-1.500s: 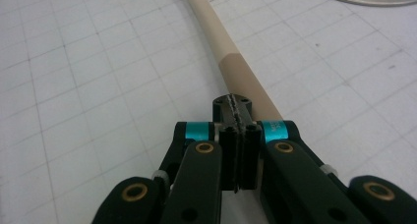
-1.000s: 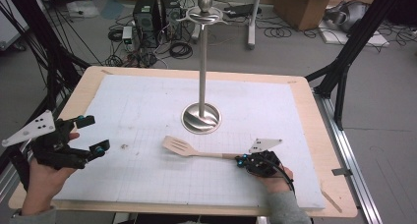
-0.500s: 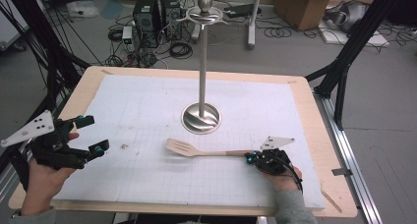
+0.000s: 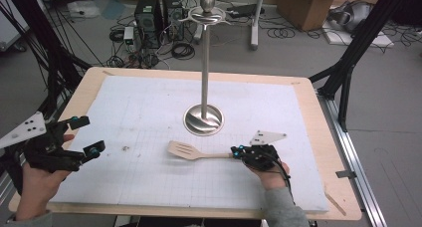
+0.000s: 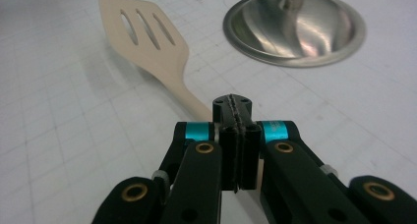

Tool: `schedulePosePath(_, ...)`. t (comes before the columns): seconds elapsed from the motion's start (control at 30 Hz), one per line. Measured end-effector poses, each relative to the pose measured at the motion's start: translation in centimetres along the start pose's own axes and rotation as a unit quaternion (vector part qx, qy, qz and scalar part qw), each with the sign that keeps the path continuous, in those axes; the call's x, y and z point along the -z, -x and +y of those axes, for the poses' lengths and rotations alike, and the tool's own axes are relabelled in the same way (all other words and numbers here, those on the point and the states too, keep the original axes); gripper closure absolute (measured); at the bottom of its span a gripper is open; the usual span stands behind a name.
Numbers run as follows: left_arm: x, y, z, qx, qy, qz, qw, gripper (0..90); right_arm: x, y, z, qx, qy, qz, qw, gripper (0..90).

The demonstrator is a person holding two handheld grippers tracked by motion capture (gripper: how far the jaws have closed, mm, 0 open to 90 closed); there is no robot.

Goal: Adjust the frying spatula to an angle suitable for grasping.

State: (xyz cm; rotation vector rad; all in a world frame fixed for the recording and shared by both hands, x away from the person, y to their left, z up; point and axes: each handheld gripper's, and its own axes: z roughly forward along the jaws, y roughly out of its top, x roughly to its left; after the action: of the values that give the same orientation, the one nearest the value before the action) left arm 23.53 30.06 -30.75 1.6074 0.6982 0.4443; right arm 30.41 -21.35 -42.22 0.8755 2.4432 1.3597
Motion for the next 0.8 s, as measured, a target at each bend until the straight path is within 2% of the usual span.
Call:
schedulePosePath(0.03, 0.2, 0.0, 0.0, 0.000, 0.002, 0.002, 1.0000, 1.7, -0.6, -0.1, 0.2, 0.001, -0.002, 0.000, 1.0000, 90.0)
schedulePosePath(0.07, 0.3, -0.1, 0.0, 0.001, 0.003, 0.003, 1.0000, 1.7, -2.2, -0.3, 0.7, 0.000, -0.013, 0.005, 0.9999, 90.0)
schedulePosePath(0.1, 0.5, -0.1, 0.0, 0.002, 0.005, 0.003, 1.0000, 1.7, -2.2, -0.3, 0.7, 0.000, -0.013, 0.005, 0.9999, 90.0)
schedulePosePath(0.13, 0.5, -0.1, 0.0, 0.003, 0.005, 0.003, 1.0000, 1.7, -3.8, -0.4, 0.9, -0.012, -0.024, 0.009, 0.9996, 90.0)
schedulePosePath(0.2, 0.6, -0.2, 0.1, 0.011, 0.011, -0.007, 0.9999, 1.7, -4.4, -0.5, 1.0, -0.018, -0.029, 0.004, 0.9994, 90.0)
schedulePosePath(0.27, 0.7, -0.1, 0.2, 0.009, 0.016, -0.008, 0.9998, 1.7, -5.8, -0.5, 1.3, -0.030, -0.028, 0.011, 0.9991, 90.0)
schedulePosePath(0.3, 0.8, -0.1, 0.3, 0.008, 0.016, -0.008, 0.9998, 1.7, -6.2, -0.6, 1.4, -0.029, -0.030, 0.009, 0.9991, 90.0)
schedulePosePath(0.53, 0.9, -0.1, 0.3, 0.009, 0.015, -0.005, 0.9998, 1.7, -7.6, -1.0, 1.9, -0.036, -0.040, 0.008, 0.9985, 90.0)
schedulePosePath(0.6, 0.9, -0.1, 0.4, 0.015, 0.021, -0.014, 0.9996, 1.7, -7.9, -1.0, 1.9, -0.035, -0.046, 0.012, 0.9983, 90.0)
schedulePosePath(0.7, 0.9, 0.3, 0.7, 0.012, 0.031, -0.023, 0.9992, 1.7, -8.5, -1.4, 2.2, -0.021, -0.062, 0.014, 0.9978, 90.0)
schedulePosePath(0.8, 0.7, 0.3, 0.6, 0.012, 0.028, -0.023, 0.9993, 1.7, -8.4, -1.4, 2.1, -0.013, -0.069, 0.021, 0.9973, 90.0)
